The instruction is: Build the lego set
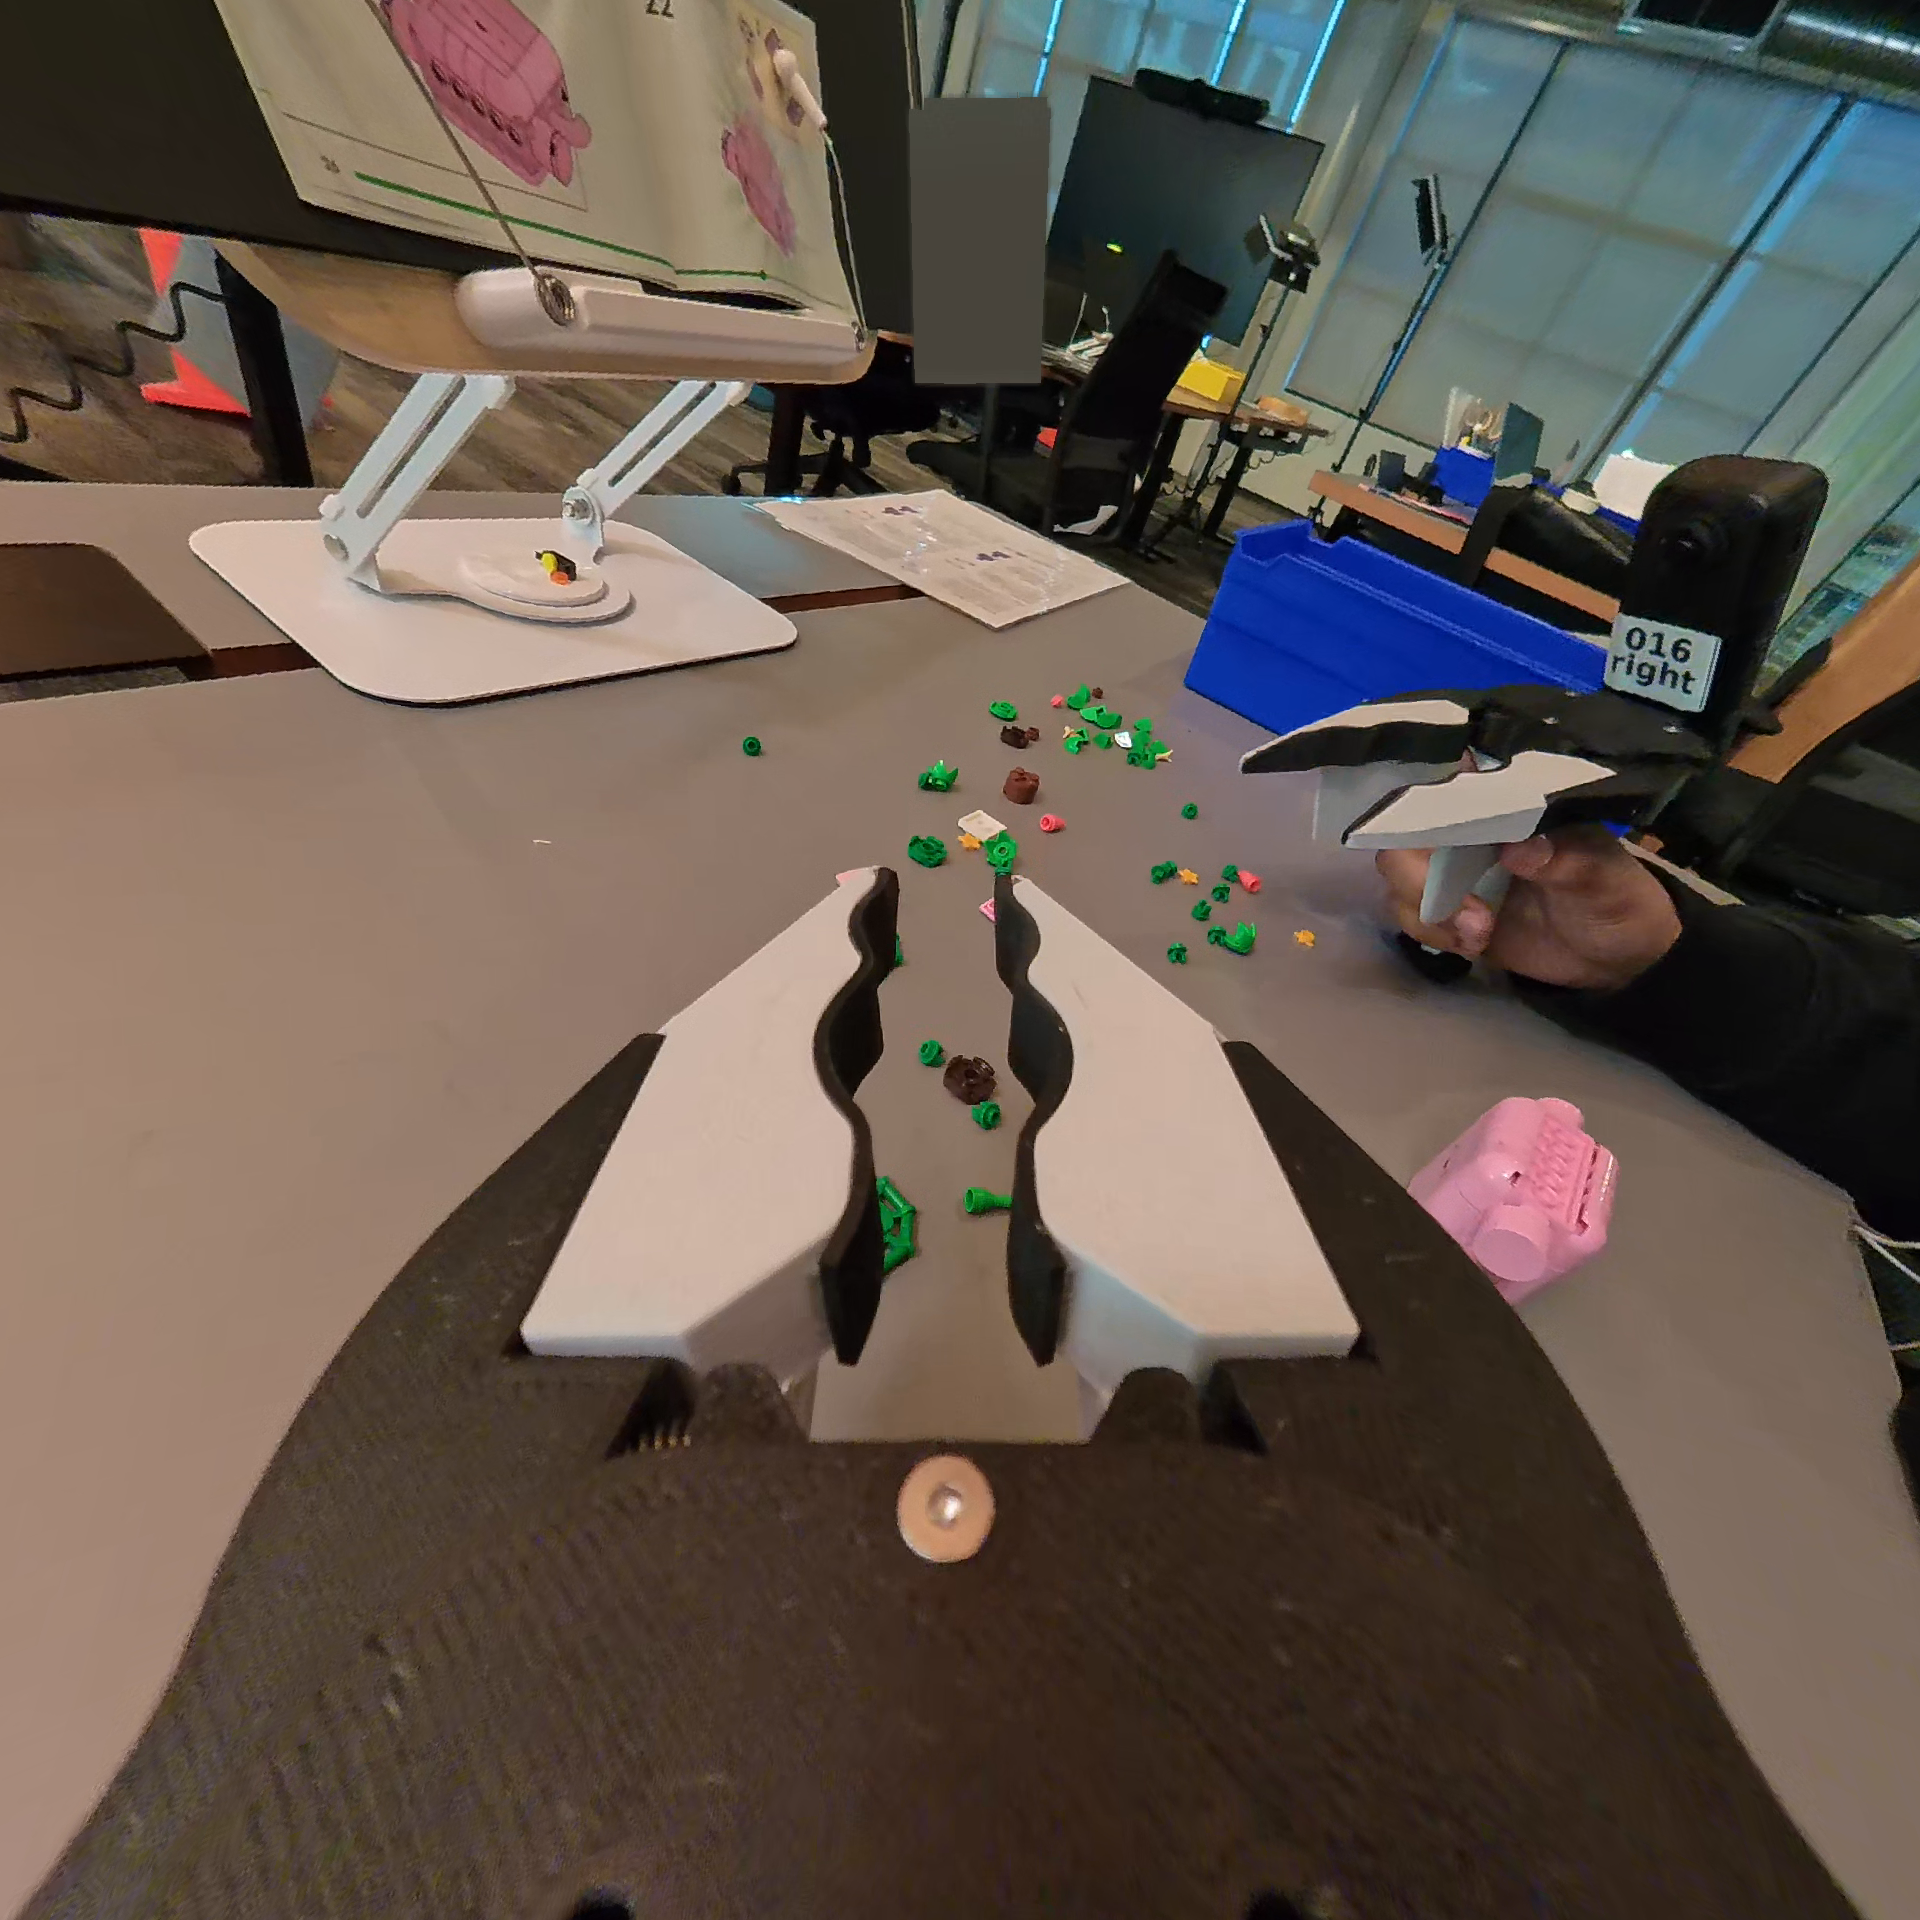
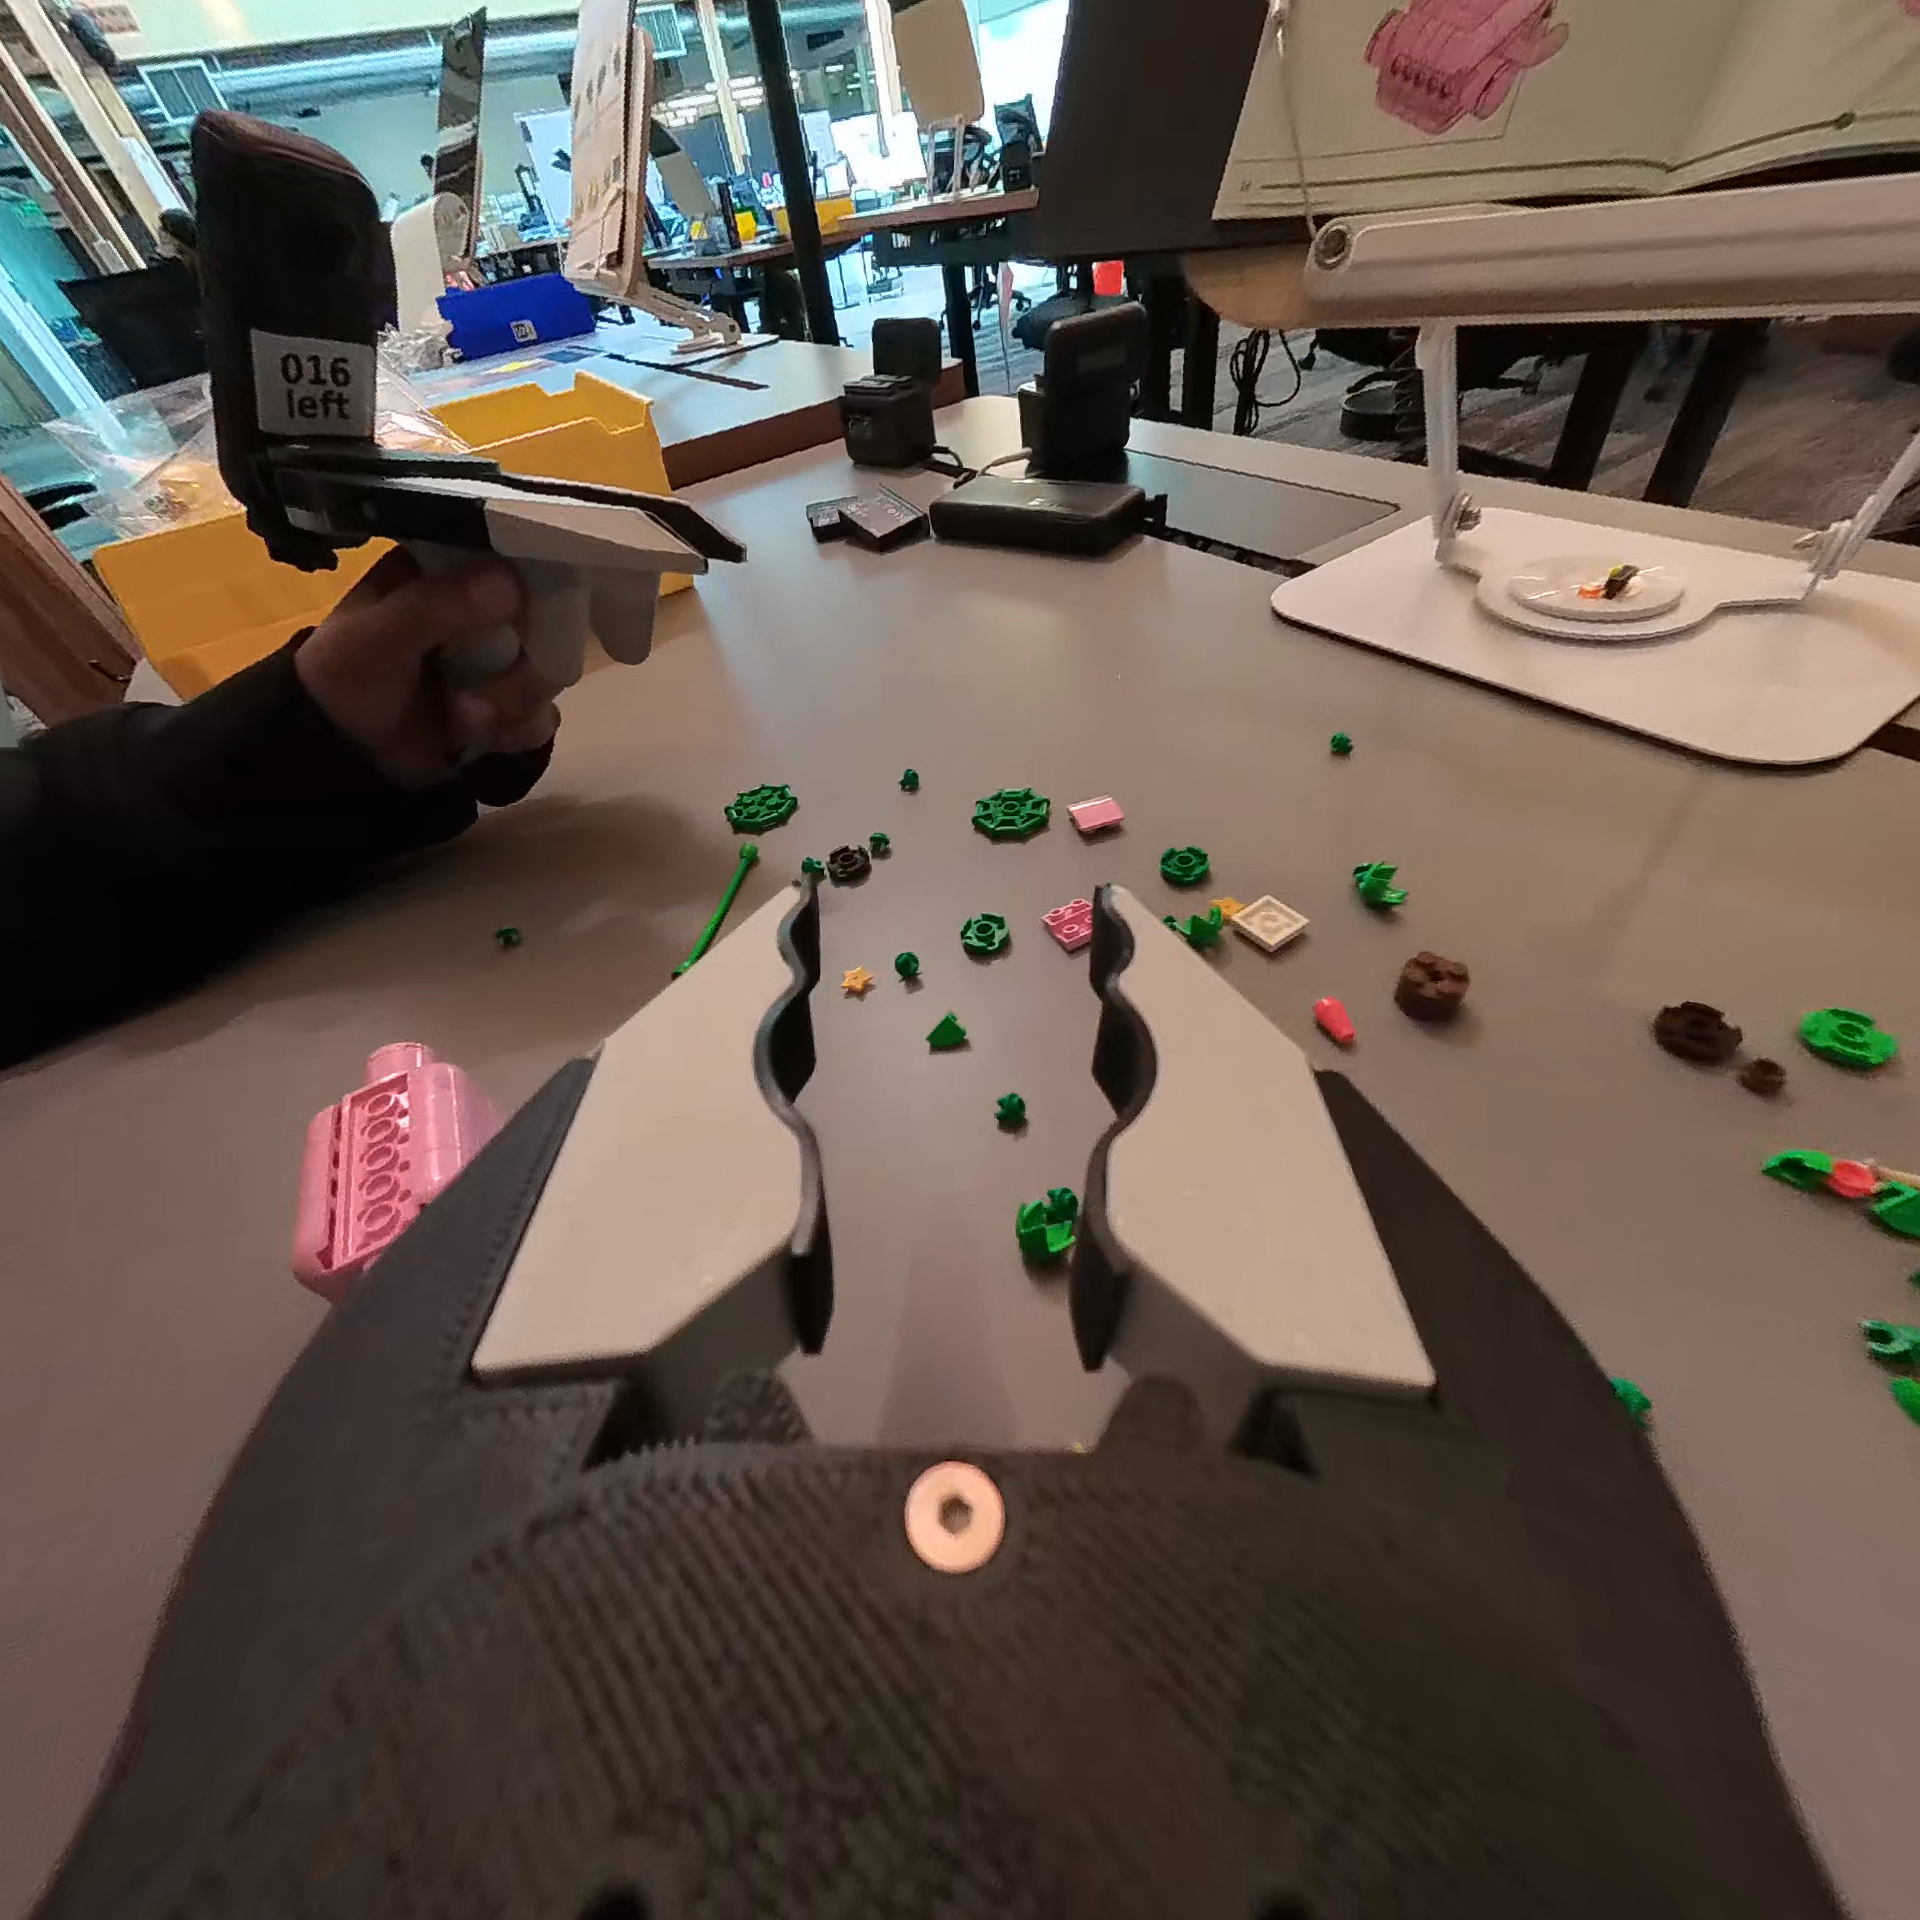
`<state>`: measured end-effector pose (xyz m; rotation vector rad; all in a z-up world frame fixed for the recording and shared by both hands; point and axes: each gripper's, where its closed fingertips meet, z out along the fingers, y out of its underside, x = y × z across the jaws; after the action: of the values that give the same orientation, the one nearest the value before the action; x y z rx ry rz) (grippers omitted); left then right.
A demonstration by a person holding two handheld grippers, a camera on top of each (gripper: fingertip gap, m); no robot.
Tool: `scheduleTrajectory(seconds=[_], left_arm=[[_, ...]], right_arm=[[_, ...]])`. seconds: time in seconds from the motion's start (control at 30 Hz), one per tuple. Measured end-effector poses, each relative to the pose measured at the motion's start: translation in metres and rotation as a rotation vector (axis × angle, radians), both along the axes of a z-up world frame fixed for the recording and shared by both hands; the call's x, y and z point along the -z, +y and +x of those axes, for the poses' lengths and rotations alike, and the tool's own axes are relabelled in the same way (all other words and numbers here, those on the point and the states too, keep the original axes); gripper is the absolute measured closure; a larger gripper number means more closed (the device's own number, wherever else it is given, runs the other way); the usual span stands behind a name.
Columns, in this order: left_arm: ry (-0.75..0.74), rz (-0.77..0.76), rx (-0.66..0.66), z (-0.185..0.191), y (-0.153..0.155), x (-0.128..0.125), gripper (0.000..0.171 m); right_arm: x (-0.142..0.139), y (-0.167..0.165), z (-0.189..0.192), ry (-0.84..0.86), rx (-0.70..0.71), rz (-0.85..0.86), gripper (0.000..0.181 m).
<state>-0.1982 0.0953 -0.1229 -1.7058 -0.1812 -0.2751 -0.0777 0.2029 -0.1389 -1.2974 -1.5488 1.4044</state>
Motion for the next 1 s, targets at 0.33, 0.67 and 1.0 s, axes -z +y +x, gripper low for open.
scheduleTrajectory(seconds=[0.33, 0.67, 1.0], left_arm=[[-0.023, -0.015, 0.013, 0.0009, 0.0024, 0.0068, 0.158], [-0.036, -0.014, 0.024, 0.0030, 0.0031, 0.0075, 0.158], [-0.033, -0.016, 0.029, 0.0042, 0.0034, 0.0076, 0.158]], right_arm=[[-0.0017, 0.0055, 0.0003, -0.001, 0.015, -0.051, 0.131], [-0.0010, 0.0055, -0.0002, -0.005, 0.019, -0.051, 0.131], [-0.0008, 0.0056, -0.0004, -0.008, 0.019, -0.053, 0.130]])
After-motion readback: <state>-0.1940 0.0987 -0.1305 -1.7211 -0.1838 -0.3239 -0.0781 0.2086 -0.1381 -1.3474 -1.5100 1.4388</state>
